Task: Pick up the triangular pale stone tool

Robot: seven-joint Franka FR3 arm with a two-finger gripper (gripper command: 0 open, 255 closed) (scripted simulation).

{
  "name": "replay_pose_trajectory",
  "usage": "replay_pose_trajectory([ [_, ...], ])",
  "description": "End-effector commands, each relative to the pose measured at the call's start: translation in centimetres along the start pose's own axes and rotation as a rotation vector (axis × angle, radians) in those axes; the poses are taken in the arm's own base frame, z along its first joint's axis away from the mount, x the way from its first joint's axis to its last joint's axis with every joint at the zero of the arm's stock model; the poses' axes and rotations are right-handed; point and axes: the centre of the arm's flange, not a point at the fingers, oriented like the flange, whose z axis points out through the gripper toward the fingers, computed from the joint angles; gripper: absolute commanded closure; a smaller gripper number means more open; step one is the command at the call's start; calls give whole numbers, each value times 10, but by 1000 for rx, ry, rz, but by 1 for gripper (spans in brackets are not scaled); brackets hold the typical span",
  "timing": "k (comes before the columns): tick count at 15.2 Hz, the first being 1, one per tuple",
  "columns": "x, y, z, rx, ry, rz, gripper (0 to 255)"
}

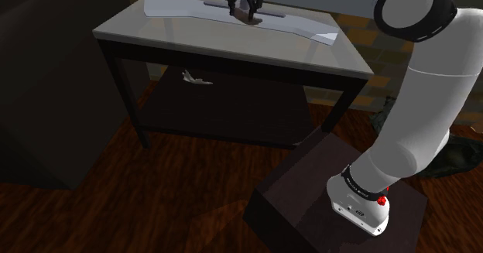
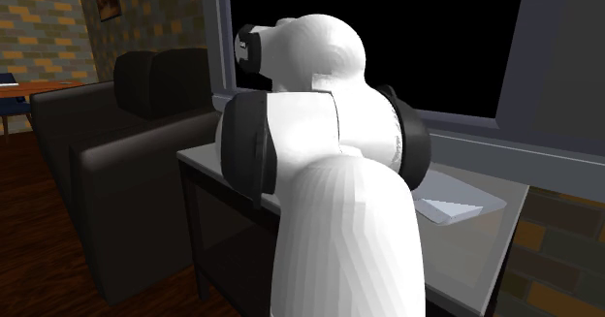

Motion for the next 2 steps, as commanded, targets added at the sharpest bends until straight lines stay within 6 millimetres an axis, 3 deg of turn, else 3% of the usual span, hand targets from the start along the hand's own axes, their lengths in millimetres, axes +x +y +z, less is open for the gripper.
replay_pose_trajectory([
  [1, 0, 1, -7, 0, 0, 0, 255],
  [2, 0, 1, -7, 0, 0, 0, 255],
])
